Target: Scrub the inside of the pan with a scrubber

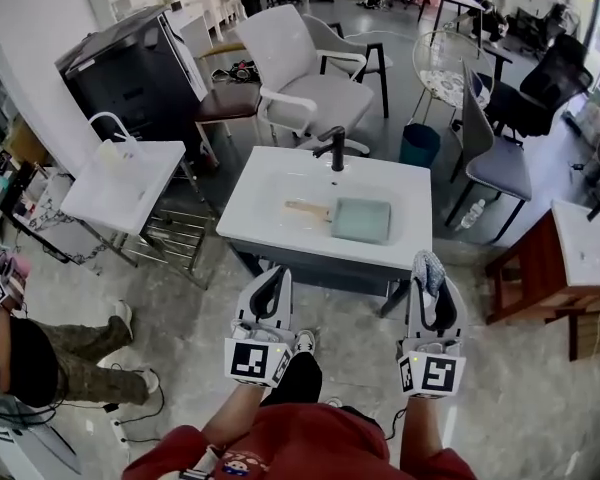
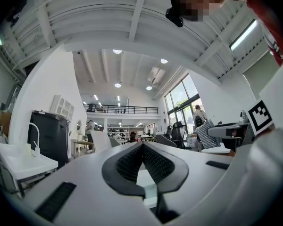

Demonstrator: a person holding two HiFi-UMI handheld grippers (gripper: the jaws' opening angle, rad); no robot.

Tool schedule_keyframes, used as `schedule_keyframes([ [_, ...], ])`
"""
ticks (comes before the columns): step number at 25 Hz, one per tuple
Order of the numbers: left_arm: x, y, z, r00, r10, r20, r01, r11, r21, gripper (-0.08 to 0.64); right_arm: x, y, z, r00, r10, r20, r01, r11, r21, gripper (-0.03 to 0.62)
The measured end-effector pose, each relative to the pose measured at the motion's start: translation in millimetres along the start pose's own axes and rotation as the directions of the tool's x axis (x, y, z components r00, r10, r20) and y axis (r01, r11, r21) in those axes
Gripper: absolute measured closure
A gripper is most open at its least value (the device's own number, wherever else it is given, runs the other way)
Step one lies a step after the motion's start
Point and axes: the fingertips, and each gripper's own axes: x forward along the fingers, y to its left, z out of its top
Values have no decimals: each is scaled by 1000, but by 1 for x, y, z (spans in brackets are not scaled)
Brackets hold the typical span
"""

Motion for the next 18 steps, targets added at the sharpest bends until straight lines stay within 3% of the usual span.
schedule_keyframes([
  [18, 177, 127, -30, 999, -30, 33, 31, 999, -24, 546, 209, 19, -16, 999, -30, -19, 28, 997, -65, 414],
])
